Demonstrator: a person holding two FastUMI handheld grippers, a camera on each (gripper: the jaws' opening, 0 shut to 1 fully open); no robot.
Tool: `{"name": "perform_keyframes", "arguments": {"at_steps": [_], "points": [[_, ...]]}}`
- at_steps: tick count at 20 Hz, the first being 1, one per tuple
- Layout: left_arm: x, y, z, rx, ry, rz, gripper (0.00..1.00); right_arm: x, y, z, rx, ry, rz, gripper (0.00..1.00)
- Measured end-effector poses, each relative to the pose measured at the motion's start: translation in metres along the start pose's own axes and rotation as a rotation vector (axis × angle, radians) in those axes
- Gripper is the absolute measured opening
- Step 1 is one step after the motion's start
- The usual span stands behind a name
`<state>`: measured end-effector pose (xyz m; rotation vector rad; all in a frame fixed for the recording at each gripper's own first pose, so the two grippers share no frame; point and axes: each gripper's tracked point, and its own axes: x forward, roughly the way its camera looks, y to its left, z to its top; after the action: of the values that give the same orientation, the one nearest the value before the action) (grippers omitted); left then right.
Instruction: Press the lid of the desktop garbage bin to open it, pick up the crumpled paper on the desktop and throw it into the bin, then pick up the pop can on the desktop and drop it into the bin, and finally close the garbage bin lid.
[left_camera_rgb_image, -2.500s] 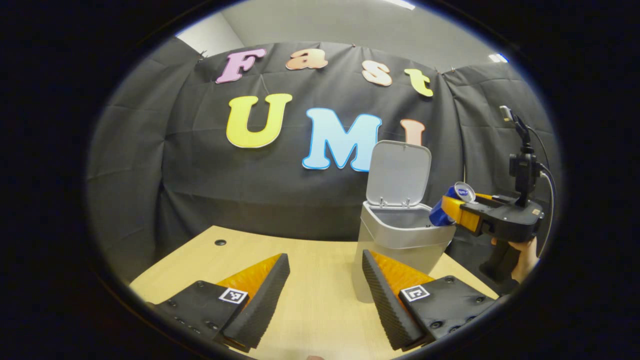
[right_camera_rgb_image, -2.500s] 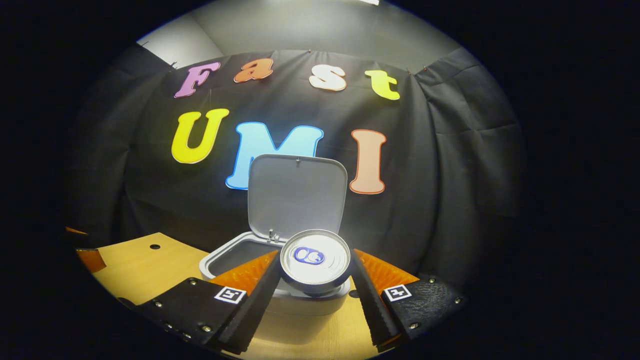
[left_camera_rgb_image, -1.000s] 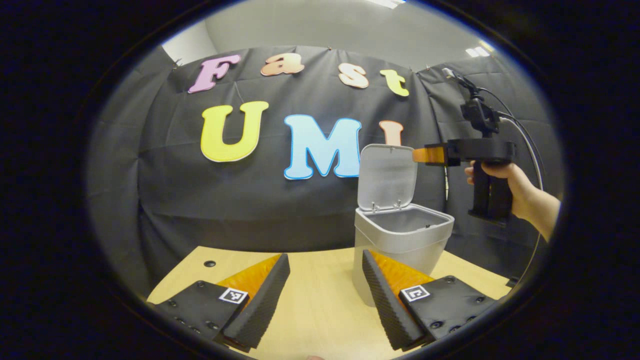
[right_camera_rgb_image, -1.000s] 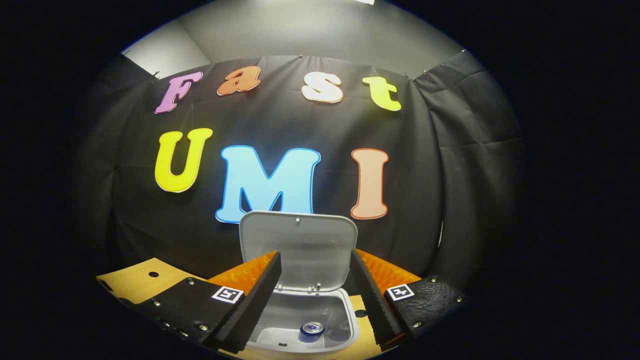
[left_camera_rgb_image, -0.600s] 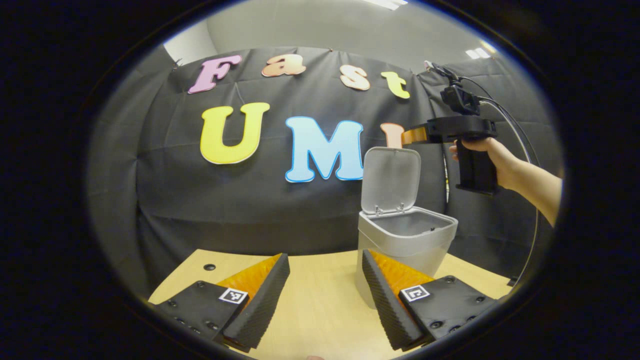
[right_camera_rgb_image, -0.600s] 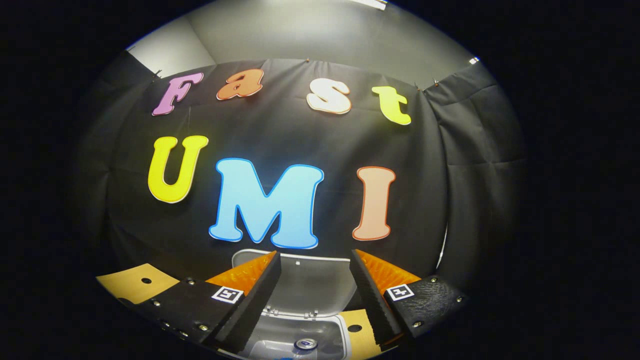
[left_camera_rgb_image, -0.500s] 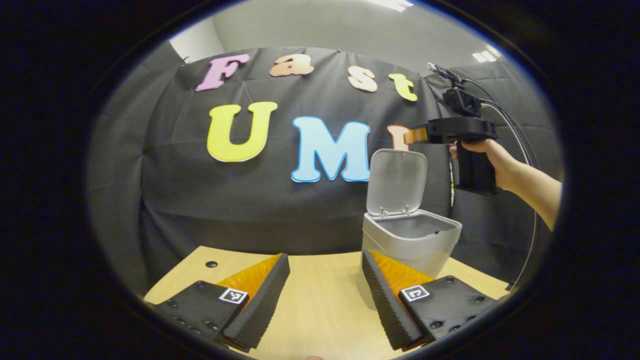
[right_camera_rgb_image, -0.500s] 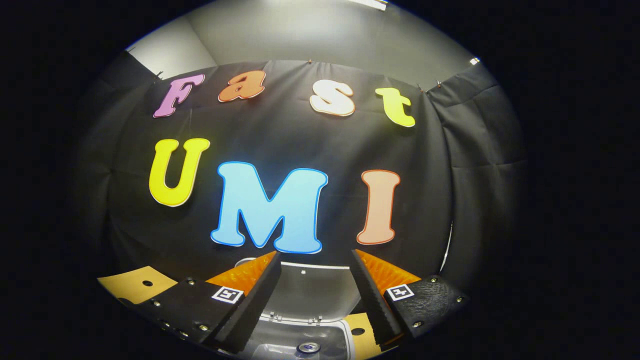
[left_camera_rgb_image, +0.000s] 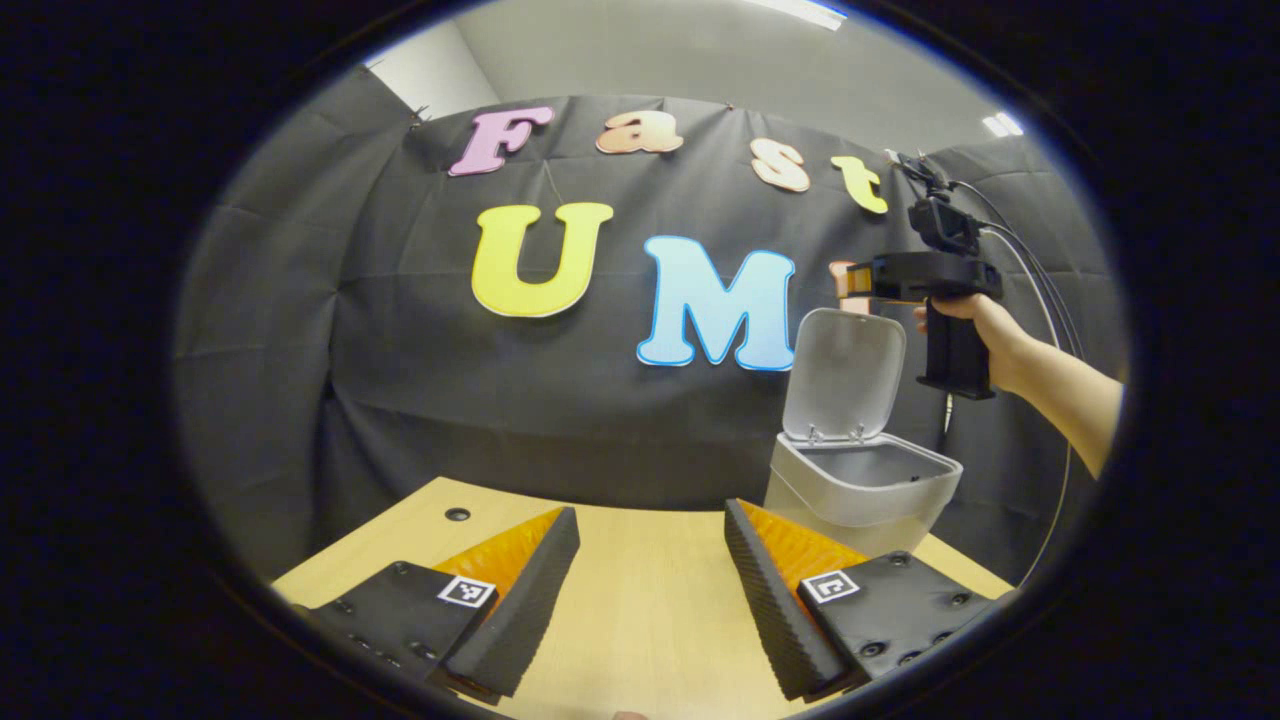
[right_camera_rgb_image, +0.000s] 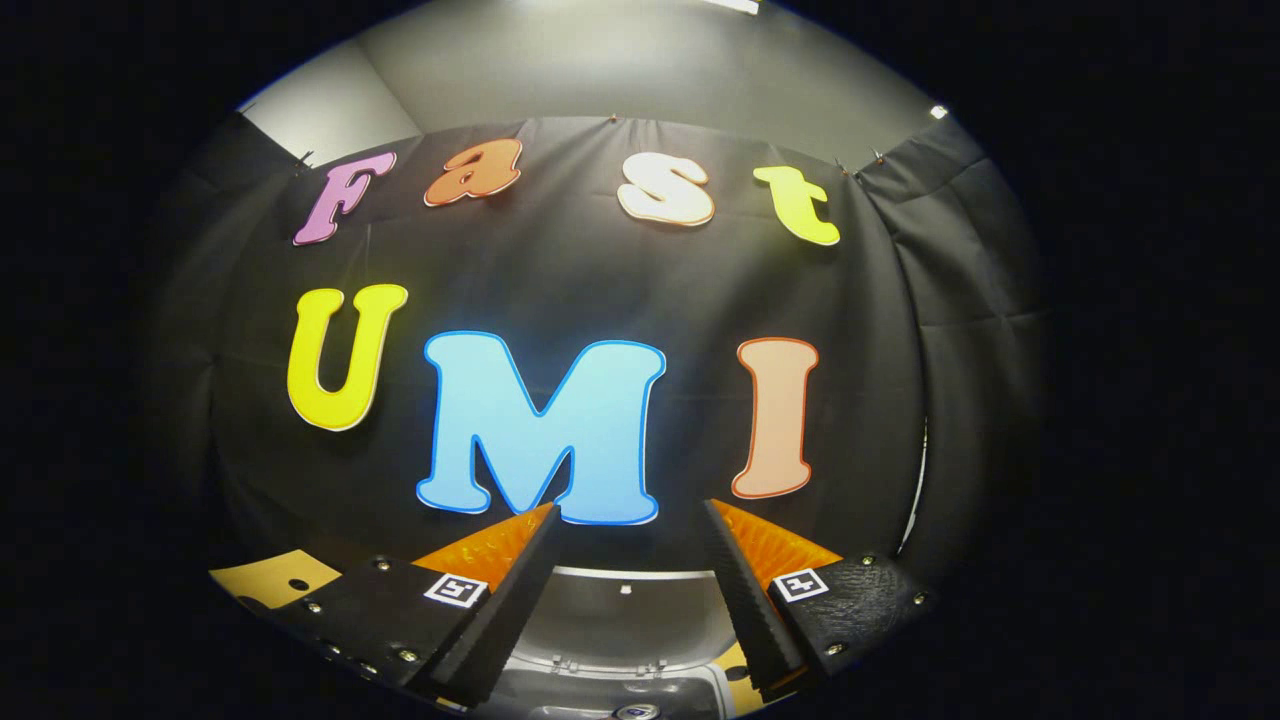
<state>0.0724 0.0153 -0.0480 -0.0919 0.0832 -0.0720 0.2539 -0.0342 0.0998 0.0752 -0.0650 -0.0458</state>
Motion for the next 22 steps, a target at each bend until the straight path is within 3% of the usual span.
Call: {"name": "perform_keyframes", "arguments": {"at_steps": [2, 4, 11, 12, 13, 14, 15, 16, 17, 20, 21, 22], "points": [[-0.001, 0.004, -0.002, -0.004, -0.001, 0.019, 1.0, 0.002, -0.002, -0.005, 0.007, 0.012, 0.002, 0.89], [-0.001, 0.005, -0.003, -0.011, 0.003, 0.029, 0.95, 0.004, -0.002, -0.013, 0.027, 0.038, 0.011, 0.88], [-0.009, -0.001, -0.002, 0.01, 0.002, 0.042, 1.0, -0.005, -0.001, -0.022, 0.07, 0.079, 0.025, 0.89], [-0.01, -0.003, -0.002, 0.012, -0.001, 0.041, 0.89, -0.008, 0.0, -0.024, 0.09, 0.078, 0.028, 0.89], [-0.011, -0.005, -0.002, 0.012, -0.004, 0.038, 0.96, -0.011, -0.001, -0.023, 0.105, 0.072, 0.027, 0.89], [-0.011, -0.006, -0.001, 0.012, -0.005, 0.035, 0.96, -0.015, -0.001, -0.023, 0.104, 0.063, 0.03, 0.89], [-0.013, -0.008, 0.0, 0.013, -0.006, 0.035, 0.89, -0.019, 0.001, -0.025, 0.091, 0.056, 0.032, 0.89], [-0.013, -0.009, 0.0, 0.015, -0.006, 0.035, 1.0, -0.023, 0.001, -0.026, 0.077, 0.051, 0.032, 0.89], [-0.015, -0.011, -0.001, 0.016, -0.007, 0.032, 1.0, -0.028, 0.0, -0.025, 0.066, 0.047, 0.028, 0.89], [-0.019, -0.016, 0.0, 0.017, -0.009, 0.024, 0.89, -0.041, 0.001, -0.029, 0.056, 0.047, 0.027, 0.89], [-0.019, -0.018, 0.0, 0.016, -0.012, 0.021, 0.95, -0.046, 0.001, -0.031, 0.06, 0.048, 0.029, 0.89], [-0.02, -0.019, 0.0, 0.016, -0.013, 0.018, 0.93, -0.051, 0.002, -0.033, 0.066, 0.05, 0.033, 0.89]]}}
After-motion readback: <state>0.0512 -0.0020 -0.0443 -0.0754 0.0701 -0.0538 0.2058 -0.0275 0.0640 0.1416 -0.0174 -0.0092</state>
